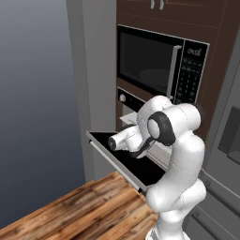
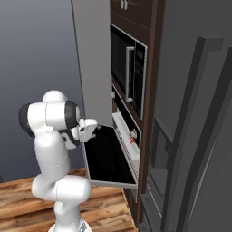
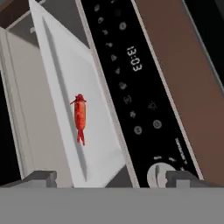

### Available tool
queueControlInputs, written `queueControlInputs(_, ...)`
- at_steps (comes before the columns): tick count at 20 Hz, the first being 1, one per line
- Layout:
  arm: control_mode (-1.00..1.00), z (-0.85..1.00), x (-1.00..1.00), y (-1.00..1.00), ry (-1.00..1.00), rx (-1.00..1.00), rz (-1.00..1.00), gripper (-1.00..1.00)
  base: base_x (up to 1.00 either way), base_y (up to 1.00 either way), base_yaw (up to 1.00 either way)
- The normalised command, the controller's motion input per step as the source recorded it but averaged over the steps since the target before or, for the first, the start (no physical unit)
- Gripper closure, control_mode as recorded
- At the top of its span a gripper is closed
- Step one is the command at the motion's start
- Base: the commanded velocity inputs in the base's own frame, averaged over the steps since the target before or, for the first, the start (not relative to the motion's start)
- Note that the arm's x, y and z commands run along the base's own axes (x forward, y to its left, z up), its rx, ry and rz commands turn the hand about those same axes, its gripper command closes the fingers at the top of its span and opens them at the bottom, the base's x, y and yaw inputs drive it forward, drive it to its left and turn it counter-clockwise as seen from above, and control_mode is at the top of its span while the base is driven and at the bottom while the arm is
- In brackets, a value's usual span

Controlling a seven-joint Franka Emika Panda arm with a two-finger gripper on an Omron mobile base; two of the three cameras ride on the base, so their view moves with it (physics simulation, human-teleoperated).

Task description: Place the fish on the top rack of the oven, and slide the tray back inside. Close the oven door.

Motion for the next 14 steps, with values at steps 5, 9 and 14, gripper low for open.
queueControlInputs(5,-1.00,1.00,-0.70,0.37,-0.17,0.00,0.03,-1.00,0.00,0.00,0.00)
queueControlInputs(9,-1.00,0.99,-0.95,0.34,-0.03,0.01,0.06,-1.00,0.00,0.00,0.00)
queueControlInputs(14,-1.00,0.72,-1.00,0.36,0.14,0.00,0.17,-1.00,0.00,0.00,0.00)
